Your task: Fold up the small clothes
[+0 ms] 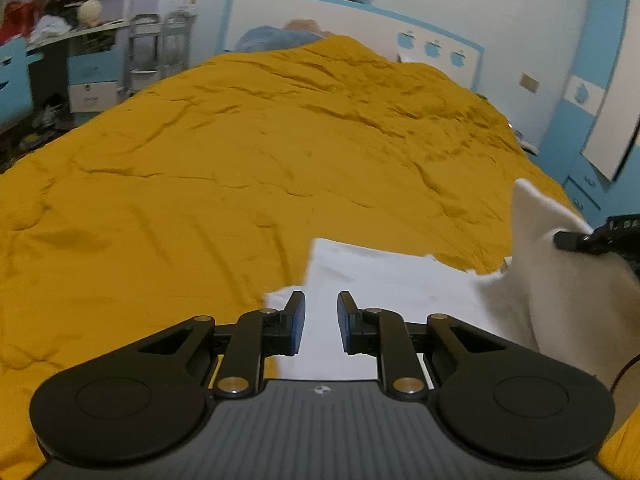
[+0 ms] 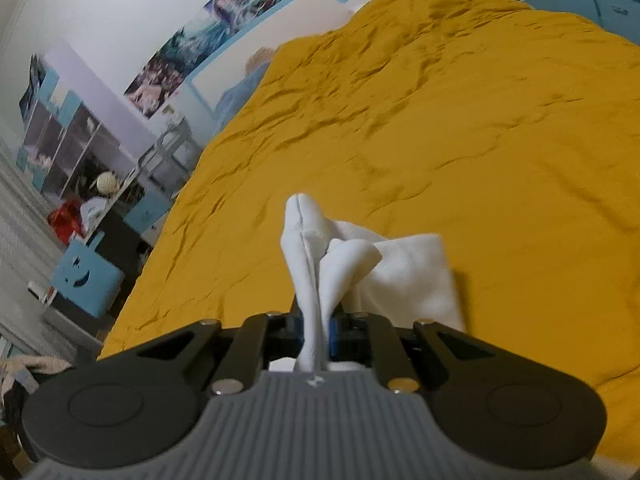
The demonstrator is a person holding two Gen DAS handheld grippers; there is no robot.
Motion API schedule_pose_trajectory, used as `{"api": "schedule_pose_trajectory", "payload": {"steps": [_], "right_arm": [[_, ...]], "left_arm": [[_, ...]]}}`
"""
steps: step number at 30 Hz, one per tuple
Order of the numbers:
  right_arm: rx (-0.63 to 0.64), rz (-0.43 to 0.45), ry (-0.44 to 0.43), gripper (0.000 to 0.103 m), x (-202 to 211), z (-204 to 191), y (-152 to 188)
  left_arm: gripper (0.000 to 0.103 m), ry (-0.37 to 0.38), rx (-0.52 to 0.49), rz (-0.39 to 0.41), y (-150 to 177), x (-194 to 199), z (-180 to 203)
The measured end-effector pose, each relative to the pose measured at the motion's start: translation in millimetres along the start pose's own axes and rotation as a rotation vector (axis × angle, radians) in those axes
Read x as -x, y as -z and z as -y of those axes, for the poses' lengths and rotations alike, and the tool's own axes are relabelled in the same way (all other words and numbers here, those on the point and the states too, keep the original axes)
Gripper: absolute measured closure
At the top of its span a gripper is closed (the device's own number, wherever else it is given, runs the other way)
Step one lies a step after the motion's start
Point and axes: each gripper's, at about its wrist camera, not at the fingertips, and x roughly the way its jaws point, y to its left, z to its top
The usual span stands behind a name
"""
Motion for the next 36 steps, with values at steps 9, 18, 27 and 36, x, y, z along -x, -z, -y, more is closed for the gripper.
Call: {"api": "schedule_pose_trajectory", "payload": {"steps": [9,18,27,36], "right_arm": [[0.113,-0.048,-0.015,0.098,-52,-103,42],[0.197,-0.122,0.019,0.098,-108,-151,87],[0.282,-0.211,0.136,0.097,-166,-156,118],[0.299,-0.217,-0.003,0.07,-127,-173,109]], "left_arm": [[0.081,0.1,0.174,-0.036,5,-3,-59],[0.081,0.116,0.219,-0.075,16,-25,-75],[0.081,0.136,0.214,-0.105,22,-42,-76],[0.081,0.185,0.231,-0.092,25,-15,-81]]}}
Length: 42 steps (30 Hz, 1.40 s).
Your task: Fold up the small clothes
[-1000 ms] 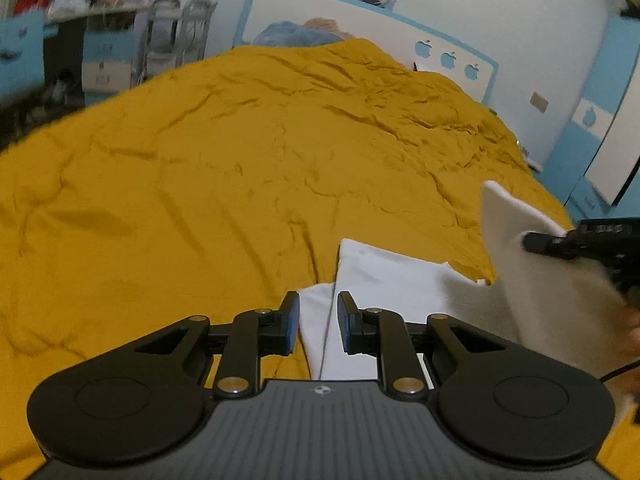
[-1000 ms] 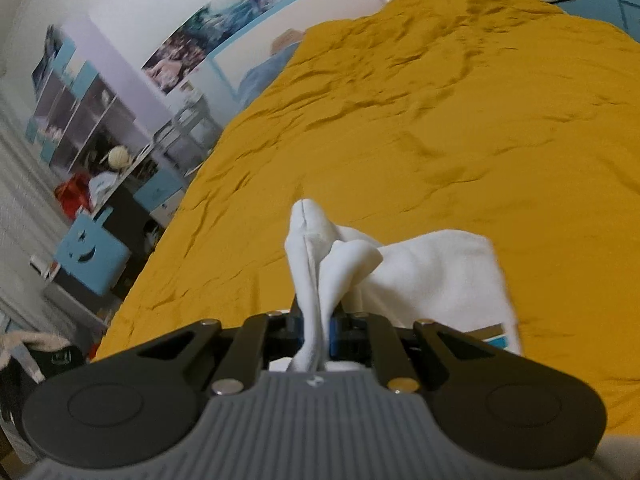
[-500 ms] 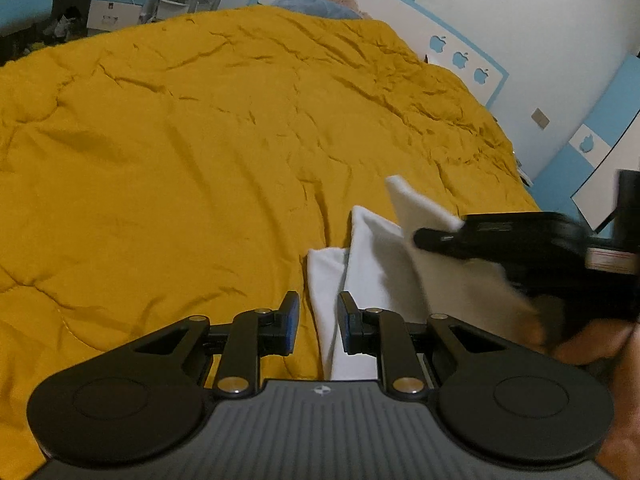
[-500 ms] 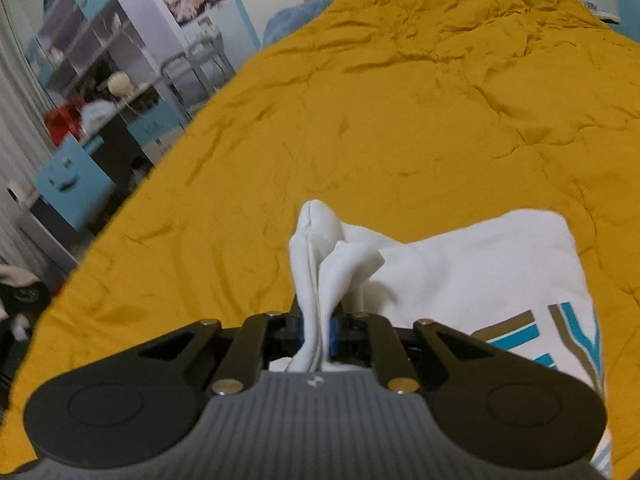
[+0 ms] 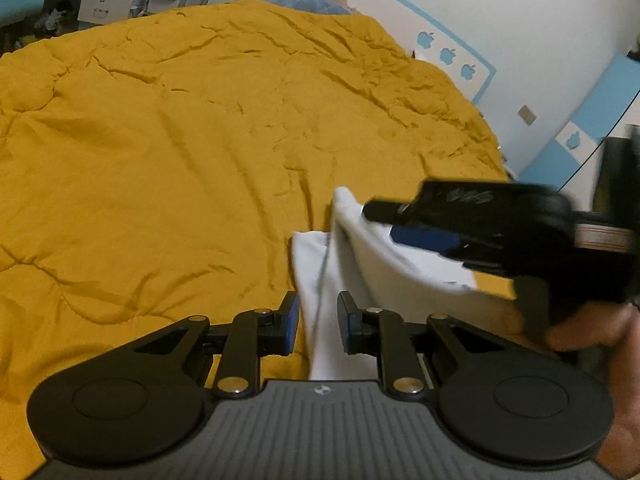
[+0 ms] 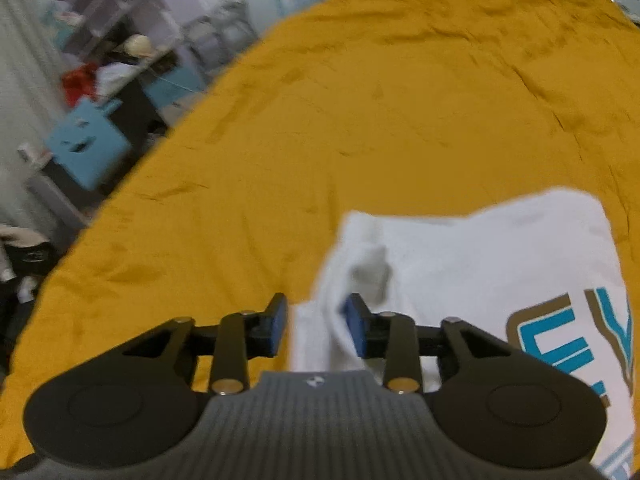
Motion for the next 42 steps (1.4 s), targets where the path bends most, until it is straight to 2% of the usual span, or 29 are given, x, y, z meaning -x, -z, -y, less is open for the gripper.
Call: {"api": "schedule_pose_trajectory", "payload": {"steps": [4,8,9,13,17,22,23,24,25,26,27,30,34,36,38,39,40,42], "right_arm": [[0.024,0.065,-0.101,0.067,55,-15,1],[0.012,0.119,-0.146,0.066,106,-6,12],[0.015,0.132,-0.14,0.066,117,0,18],[0.057,0.151,-0.043,0.065,142,25,46],[0.104,0.122,0.073,0.065,151,53,82],[0.131,0.057,0.184,0.065,151,89,123],[0.134,0.045,0.201,0.064,150,94,129],[0.141,0.033,0.221,0.063,149,99,134],[0.152,0.018,0.241,0.058,148,103,140],[0.169,0.002,0.256,0.053,148,105,147],[0.191,-0.01,0.269,0.051,147,106,153],[0.264,-0.032,0.306,0.045,145,108,165],[0.344,-0.067,0.337,0.044,139,108,175],[0.374,-0.089,0.363,0.054,135,108,179],[0.347,-0.096,0.336,0.082,136,113,180],[0.32,-0.097,0.307,0.09,136,116,180],[0.3,-0.096,0.288,0.096,137,117,181],[0.309,-0.092,0.287,0.1,139,116,184]], "left_arm": [[0.079,0.074,0.04,0.011,3,25,-1],[0.055,0.151,0.098,0.009,8,45,-8],[0.053,0.164,0.11,0.004,9,48,-9],[0.05,0.203,0.149,-0.044,22,47,-17],[0.033,0.19,0.186,-0.084,39,38,-19],[0.032,0.129,0.199,-0.15,58,16,-23],[0.036,0.119,0.2,-0.156,61,12,-23],[0.048,0.113,0.194,-0.159,63,10,-22],[0.056,0.1,0.183,-0.153,65,7,-21],[0.071,0.085,0.171,-0.145,67,7,-19],[0.08,0.072,0.155,-0.144,68,6,-18],[0.09,0.05,0.117,-0.124,70,10,-11],[0.092,0.04,0.049,-0.082,67,26,1],[0.092,0.013,0.009,-0.09,65,26,6],[0.092,-0.026,-0.003,-0.117,67,18,5],[0.092,-0.042,-0.002,-0.131,70,13,4],[0.092,-0.062,-0.004,-0.146,74,7,1],[0.092,-0.087,0.006,-0.174,81,-3,-5]]}}
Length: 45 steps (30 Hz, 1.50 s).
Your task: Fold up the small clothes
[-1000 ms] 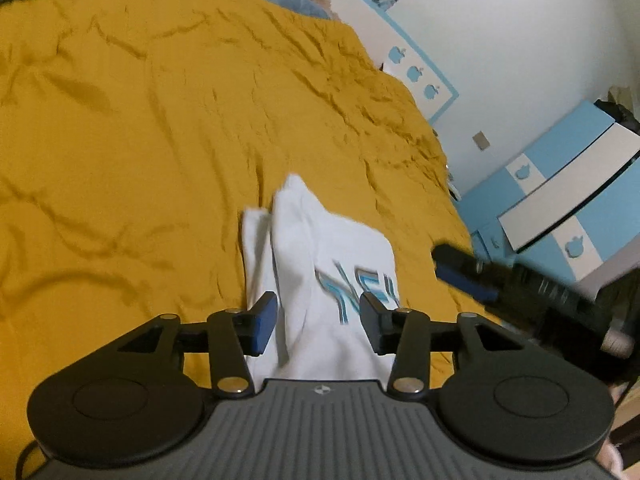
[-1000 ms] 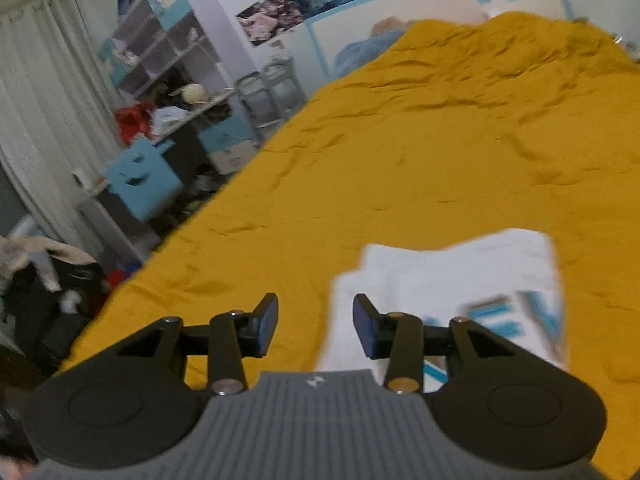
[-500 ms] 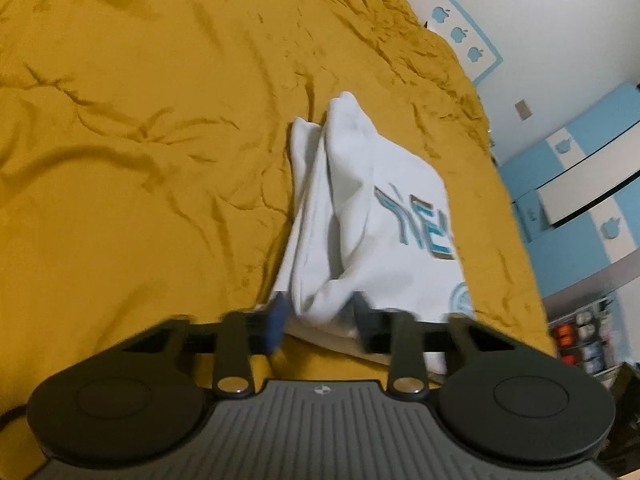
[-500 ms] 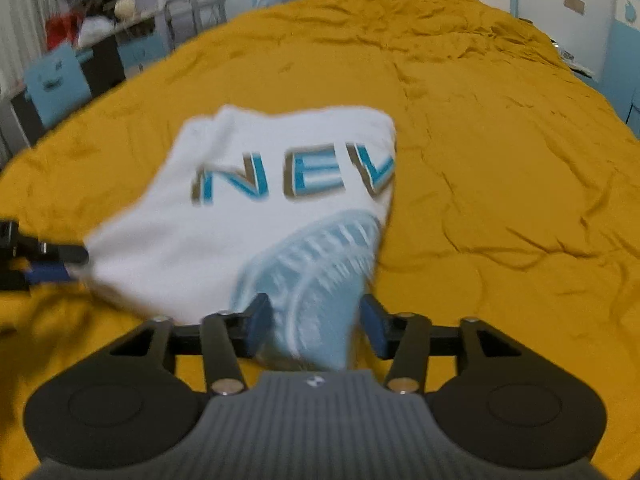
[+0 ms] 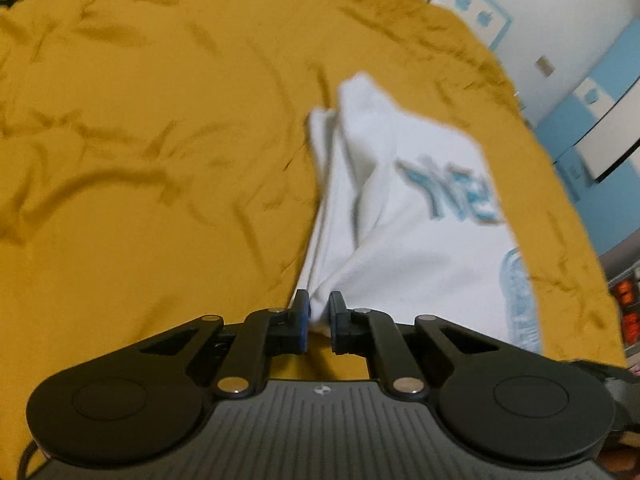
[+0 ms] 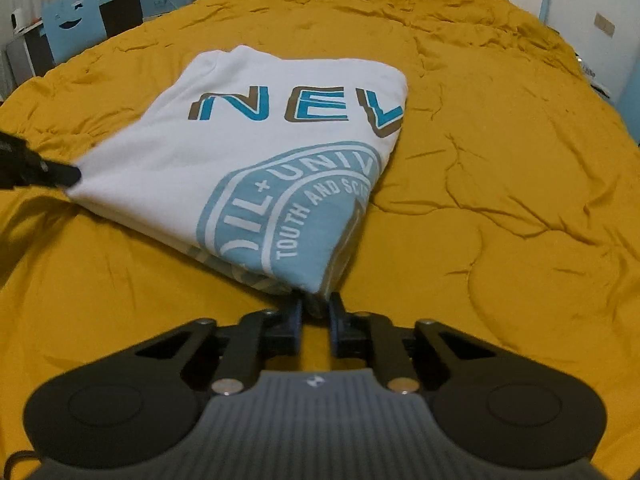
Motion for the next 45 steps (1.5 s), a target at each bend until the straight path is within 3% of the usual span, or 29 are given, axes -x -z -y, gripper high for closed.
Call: {"api": "schedule_pose_trajectory", "payload": {"steps": [11,19,22,26,29,30,32,34,36,39,41,45], "right_arm": [[-0.05,-0.023,-0.046,0.103,-4,12,4],[-0.089,-0.054,-0.043,0.103,-2,23,9],[-0.105,-0.056,-0.046,0.103,5,30,12],[-0.113,-0.037,-0.033,0.103,16,36,12],[-0.132,-0.003,-0.02,0.101,24,41,7],[-0.144,0.009,-0.021,0.099,26,43,4],[-0.172,0.037,-0.03,0.078,31,48,-3],[-0.197,0.07,-0.038,0.071,35,53,-11],[-0.225,0.093,-0.051,0.063,37,58,-19],[-0.276,0.119,-0.083,0.053,33,65,-32],[-0.314,0.128,-0.109,0.043,27,69,-39],[-0.382,0.13,-0.166,0.039,7,78,-52]], "left_arm": [[0.089,-0.085,-0.02,-0.044,9,-5,3],[0.089,-0.103,0.017,-0.057,13,3,1],[0.097,-0.178,0.021,-0.08,13,9,4],[0.097,-0.166,0.015,-0.048,10,26,8],[0.095,-0.155,0.0,0.019,4,42,13],[0.09,-0.144,-0.001,0.046,1,46,14],[0.078,-0.101,0.008,0.091,-6,53,13],[0.069,-0.056,0.019,0.129,-13,56,13],[0.049,-0.022,0.011,0.162,-22,55,13],[0.031,0.049,0.013,0.191,-34,45,12],[0.027,0.101,0.04,0.197,-42,35,8],[0.026,0.183,0.115,0.156,-58,2,-2]]}}
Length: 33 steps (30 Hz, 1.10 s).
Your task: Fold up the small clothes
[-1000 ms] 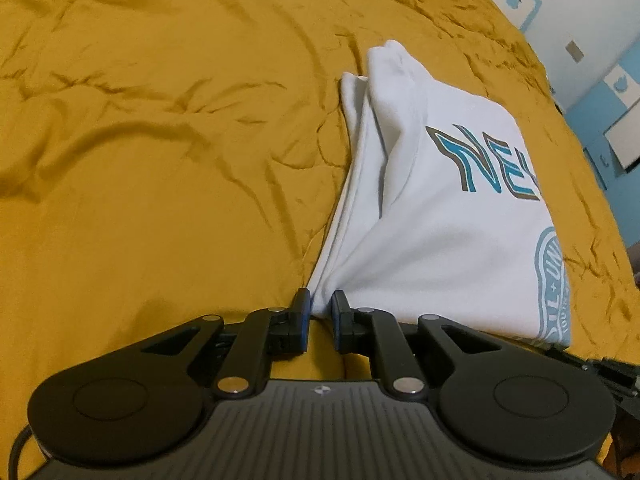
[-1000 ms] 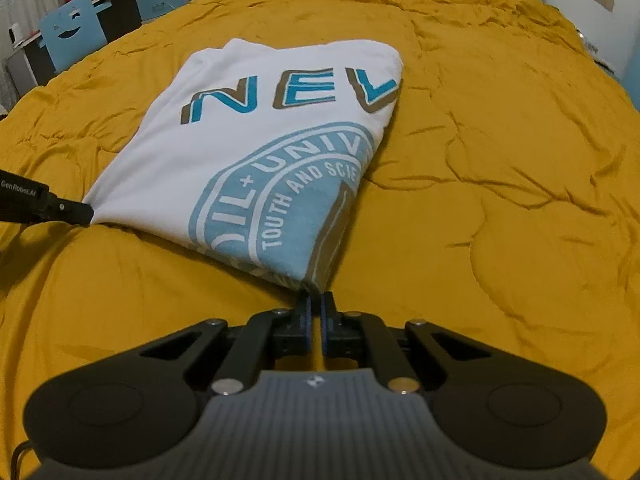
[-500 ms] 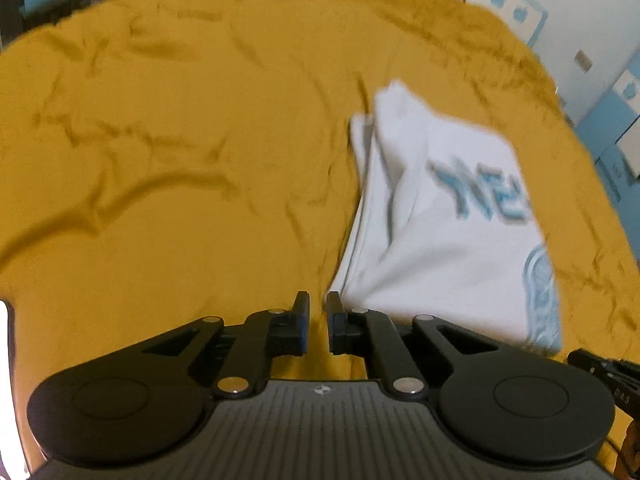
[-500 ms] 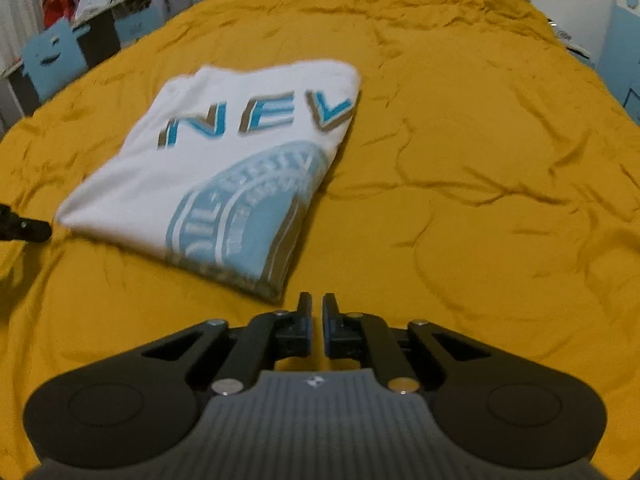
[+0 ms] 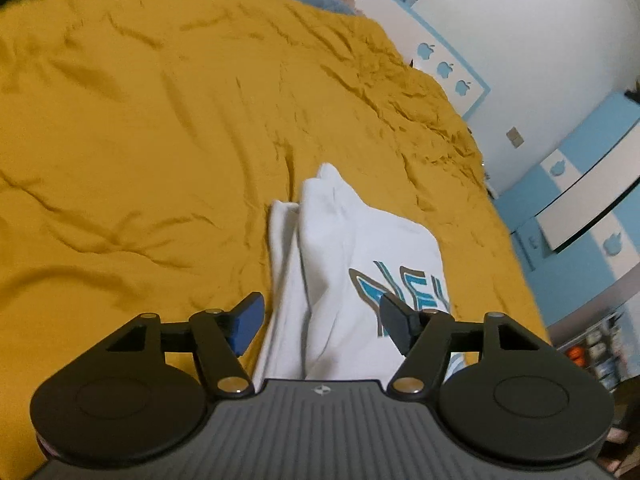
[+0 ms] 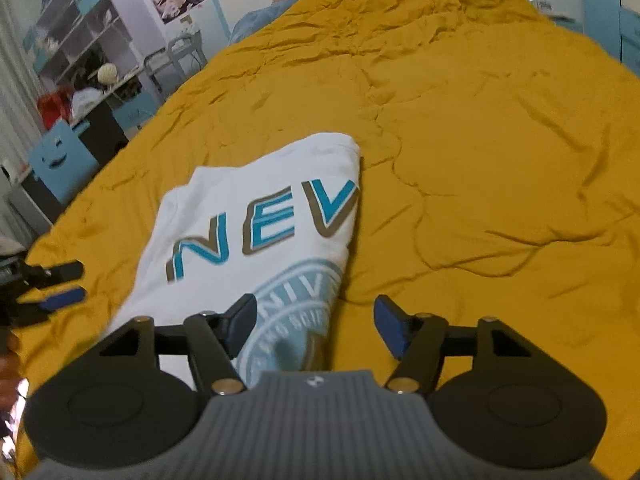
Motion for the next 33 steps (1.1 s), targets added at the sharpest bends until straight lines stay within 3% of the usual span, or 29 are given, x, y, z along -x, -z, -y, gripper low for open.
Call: {"api": "schedule_pose_trajectory", "payload": {"steps": [11,14,19,21,24,27,29,33], "right_arm": [[-0.301,-0.029,-0.114,0.038,-78,48,-33],[-0.348,-0.042,-0.145,0.04,-100,60,-39],[-0.446,-0.057,-0.222,0.041,-136,75,-49],[-0.49,-0.056,-0.246,0.042,-149,80,-55],[-0.532,-0.06,-0.284,0.049,-167,82,-63],[-0.533,-0.063,-0.29,0.064,-180,82,-70],[-0.52,-0.059,-0.279,0.077,-184,80,-72],[-0.46,-0.029,-0.271,0.09,-177,70,-78]], "left_arm": [[0.025,0.078,0.143,-0.1,-26,-91,-42],[0.025,0.134,0.186,-0.102,-33,-106,-54],[0.039,0.168,0.246,-0.092,-47,-126,-64],[0.05,0.187,0.252,-0.092,-50,-135,-64],[0.065,0.195,0.262,-0.093,-50,-144,-62],[0.073,0.18,0.259,-0.083,-49,-142,-61],[0.078,0.172,0.237,-0.072,-50,-139,-57],[0.081,0.144,0.203,-0.045,-51,-126,-42]]}}
